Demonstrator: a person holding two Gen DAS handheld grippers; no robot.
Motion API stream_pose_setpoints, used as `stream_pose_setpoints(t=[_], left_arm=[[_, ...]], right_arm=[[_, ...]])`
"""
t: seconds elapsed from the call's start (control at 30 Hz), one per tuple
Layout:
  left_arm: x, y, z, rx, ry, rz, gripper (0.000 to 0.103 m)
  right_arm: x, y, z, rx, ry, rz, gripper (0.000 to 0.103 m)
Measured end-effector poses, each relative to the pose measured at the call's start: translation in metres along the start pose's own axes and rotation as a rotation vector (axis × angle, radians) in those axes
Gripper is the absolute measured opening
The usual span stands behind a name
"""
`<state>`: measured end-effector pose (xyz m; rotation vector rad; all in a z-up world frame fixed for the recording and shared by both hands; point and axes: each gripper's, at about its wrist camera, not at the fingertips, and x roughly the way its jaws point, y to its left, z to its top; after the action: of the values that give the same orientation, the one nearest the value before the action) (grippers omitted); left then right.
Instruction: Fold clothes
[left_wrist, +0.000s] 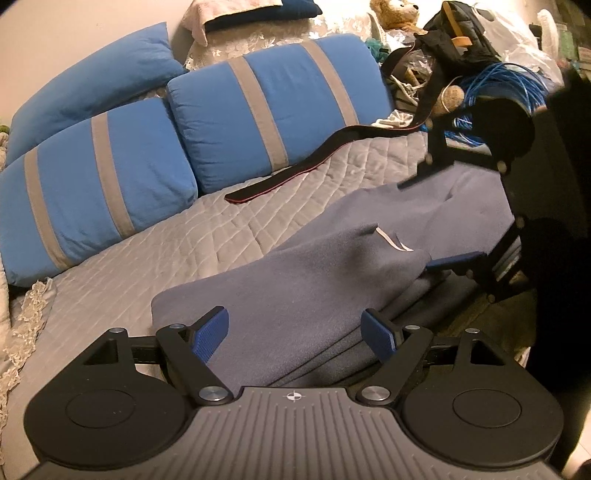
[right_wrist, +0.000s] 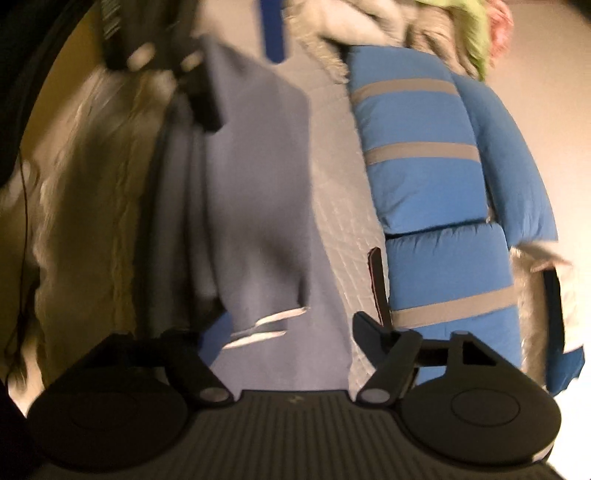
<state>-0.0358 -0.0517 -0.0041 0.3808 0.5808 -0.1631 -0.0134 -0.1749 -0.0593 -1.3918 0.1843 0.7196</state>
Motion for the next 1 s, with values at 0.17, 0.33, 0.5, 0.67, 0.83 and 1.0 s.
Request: stream_pose_setpoints(t=[0.17, 0.33, 0.5, 0.67, 0.83, 1.0], left_arm=[[0.001, 0.001, 0.000, -0.010, 0.007, 0.002, 0.078], [0.002, 0.001, 0.001, -0.011, 0.008, -0.005, 0.078], [0.002, 0.002, 0.000, -0.006, 0.009, -0.010, 0.078], [0.003, 0.002, 0.000, -0.007, 0.009, -0.011, 0.078], [0.003, 0.002, 0.000, -0.007, 0.011, -0.012, 0.078], [0.004, 0.003, 0.001, -0.007, 0.012, -0.014, 0.078]], right_arm=[[0.002, 0.018, 0.003, -0.089, 0.001, -0.039, 0.056], [-0.007, 0.028, 0.003, -0.122, -0.015, -0.008, 0.010], [-0.017, 0.025, 0.002, -0.108, -0.009, 0.004, 0.002], [-0.024, 0.032, 0.001, -0.120, -0.005, 0.044, 0.001], [-0.022, 0.037, 0.000, -0.131, 0.005, 0.062, 0.001], [-0.025, 0.039, -0.001, -0.117, 0.005, 0.079, 0.002]])
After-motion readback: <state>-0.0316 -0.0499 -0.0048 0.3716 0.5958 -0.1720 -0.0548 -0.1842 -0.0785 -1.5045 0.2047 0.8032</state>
